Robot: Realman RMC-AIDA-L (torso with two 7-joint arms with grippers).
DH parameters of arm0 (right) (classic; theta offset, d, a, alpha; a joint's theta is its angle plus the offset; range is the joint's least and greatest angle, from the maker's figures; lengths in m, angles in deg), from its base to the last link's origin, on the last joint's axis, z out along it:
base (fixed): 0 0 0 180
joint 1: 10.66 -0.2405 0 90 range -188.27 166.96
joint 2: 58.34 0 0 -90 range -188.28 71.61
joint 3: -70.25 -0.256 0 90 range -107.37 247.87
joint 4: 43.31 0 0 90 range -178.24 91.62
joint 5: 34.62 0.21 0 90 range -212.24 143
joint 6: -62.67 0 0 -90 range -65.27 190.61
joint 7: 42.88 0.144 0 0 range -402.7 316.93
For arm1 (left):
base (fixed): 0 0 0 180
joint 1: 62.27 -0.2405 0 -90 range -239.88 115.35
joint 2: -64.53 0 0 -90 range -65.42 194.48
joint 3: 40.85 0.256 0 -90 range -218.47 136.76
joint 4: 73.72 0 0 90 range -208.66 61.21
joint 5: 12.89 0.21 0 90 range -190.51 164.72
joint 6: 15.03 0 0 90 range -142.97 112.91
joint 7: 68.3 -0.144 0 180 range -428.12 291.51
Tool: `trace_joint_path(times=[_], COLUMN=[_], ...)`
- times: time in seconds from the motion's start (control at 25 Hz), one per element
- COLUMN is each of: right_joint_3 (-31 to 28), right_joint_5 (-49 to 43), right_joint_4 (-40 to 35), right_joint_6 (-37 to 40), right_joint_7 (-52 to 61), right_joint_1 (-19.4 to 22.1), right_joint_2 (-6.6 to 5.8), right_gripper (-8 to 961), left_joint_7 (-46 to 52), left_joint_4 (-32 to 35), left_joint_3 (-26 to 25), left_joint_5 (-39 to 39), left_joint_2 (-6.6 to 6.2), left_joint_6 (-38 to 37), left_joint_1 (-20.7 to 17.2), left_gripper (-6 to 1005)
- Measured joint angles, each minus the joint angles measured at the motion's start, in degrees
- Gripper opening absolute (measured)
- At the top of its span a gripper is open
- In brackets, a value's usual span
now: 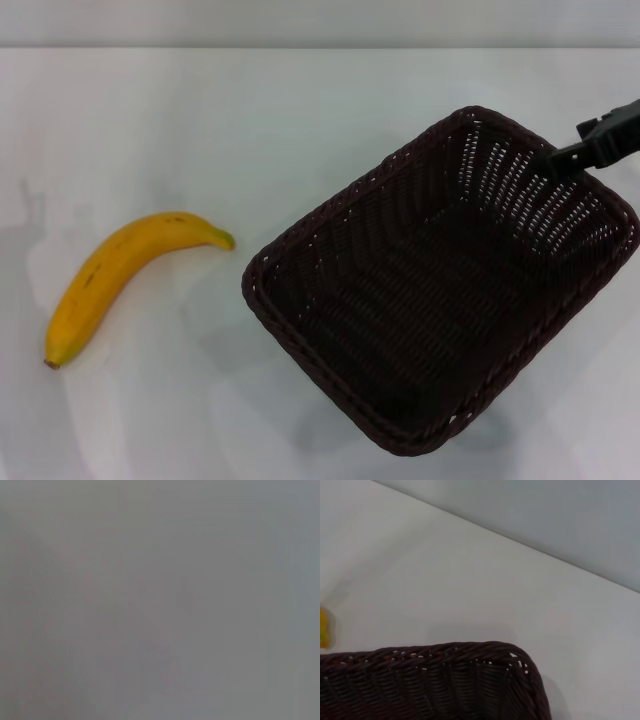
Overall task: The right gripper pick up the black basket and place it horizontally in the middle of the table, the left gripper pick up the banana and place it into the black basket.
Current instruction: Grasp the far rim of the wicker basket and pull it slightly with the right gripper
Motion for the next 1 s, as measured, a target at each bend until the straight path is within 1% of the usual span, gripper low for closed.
trace_joint_path(times=[0.16,0.56,1.0], right_joint_3=[1.5,2.3,4.8], right_joint_5=[0.0,0.0,0.0], right_joint_4=[-0.5,-5.1,-7.1], right_joint_6=[0.2,0.8,0.6], right_joint_7=[-1.2,-6.9,-7.9], right_joint_1=[-0.2,-2.0,-2.8], right_joint_2=[-0.11,-0.08,0.06], right_gripper=[735,718,699], left_joint_7=[0.0,0.0,0.0], left_joint_4=[0.0,-0.1,-0.1], left_joint_3=[0.0,0.0,0.6], left_joint_5=[0.0,0.0,-0.1], left_joint_2=[0.0,0.0,0.01], left_joint_6=[0.1,0.5,0.5], left_joint_1=[0.0,0.0,-0.3], left_gripper=[886,886,886])
